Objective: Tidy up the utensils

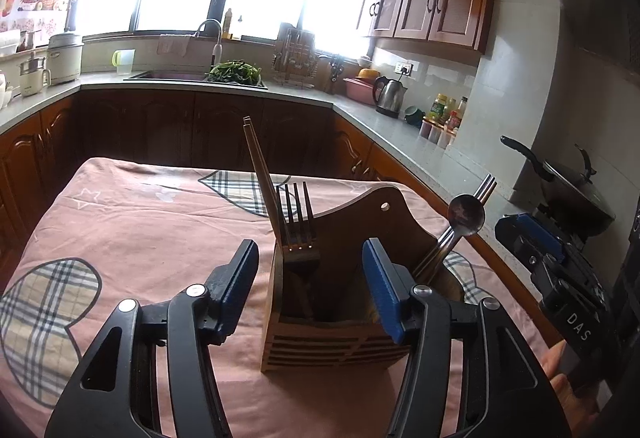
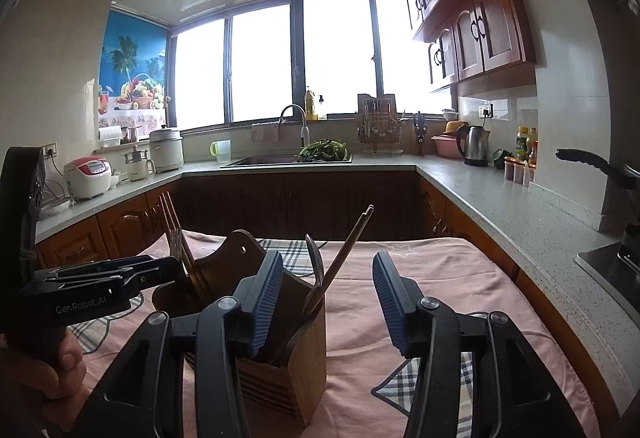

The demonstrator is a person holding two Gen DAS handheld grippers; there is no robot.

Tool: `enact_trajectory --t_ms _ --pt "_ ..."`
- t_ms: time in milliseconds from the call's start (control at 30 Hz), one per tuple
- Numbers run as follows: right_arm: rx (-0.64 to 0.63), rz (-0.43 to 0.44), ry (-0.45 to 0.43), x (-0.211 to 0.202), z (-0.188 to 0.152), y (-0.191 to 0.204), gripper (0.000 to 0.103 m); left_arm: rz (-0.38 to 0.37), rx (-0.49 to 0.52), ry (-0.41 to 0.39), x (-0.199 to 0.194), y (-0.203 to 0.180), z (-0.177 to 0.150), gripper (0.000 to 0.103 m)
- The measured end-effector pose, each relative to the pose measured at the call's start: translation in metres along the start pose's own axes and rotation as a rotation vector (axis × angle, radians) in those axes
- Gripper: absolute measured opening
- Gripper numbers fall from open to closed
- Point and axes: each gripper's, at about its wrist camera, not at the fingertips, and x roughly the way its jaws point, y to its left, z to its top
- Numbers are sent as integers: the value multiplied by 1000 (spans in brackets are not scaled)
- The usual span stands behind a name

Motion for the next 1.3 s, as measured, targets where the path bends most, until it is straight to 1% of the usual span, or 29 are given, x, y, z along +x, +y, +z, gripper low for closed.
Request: enact_trajectory --t_ms 33,67,133,167,233,300,367,533,600,833,1300 --pt "9 0 2 -2 0 -1 61 14 -2 1 -2 1 -1 72" --pt "18 3 4 -3 0 -2 63 26 -8 -2 -5 2 -2 81" --pt "36 14 10 -7 1 -3 74 46 -15 -7 -12 6 -4 84" --pt "43 19 9 -9 1 -3 78 61 -16 -2 -14 7 -4 87" --pt "53 30 2 -16 1 -2 88 83 -23 7 -20 10 -6 90" --pt "58 35 -4 -23 1 0 93 99 -29 11 -27 13 -8 91" --pt "64 44 -6 -29 2 2 94 116 -33 14 -35 17 -10 93" --pt "89 68 -16 -48 3 8 101 152 -42 11 -59 21 -15 95" --pt "96 81 -20 -58 2 11 102 166 -44 8 -69 22 -16 97" --pt "99 122 -12 -89 -5 26 102 181 -47 9 -109 22 -34 99" --pt "103 169 40 -152 -36 39 102 206 -21 -15 -187 9 -81 101"
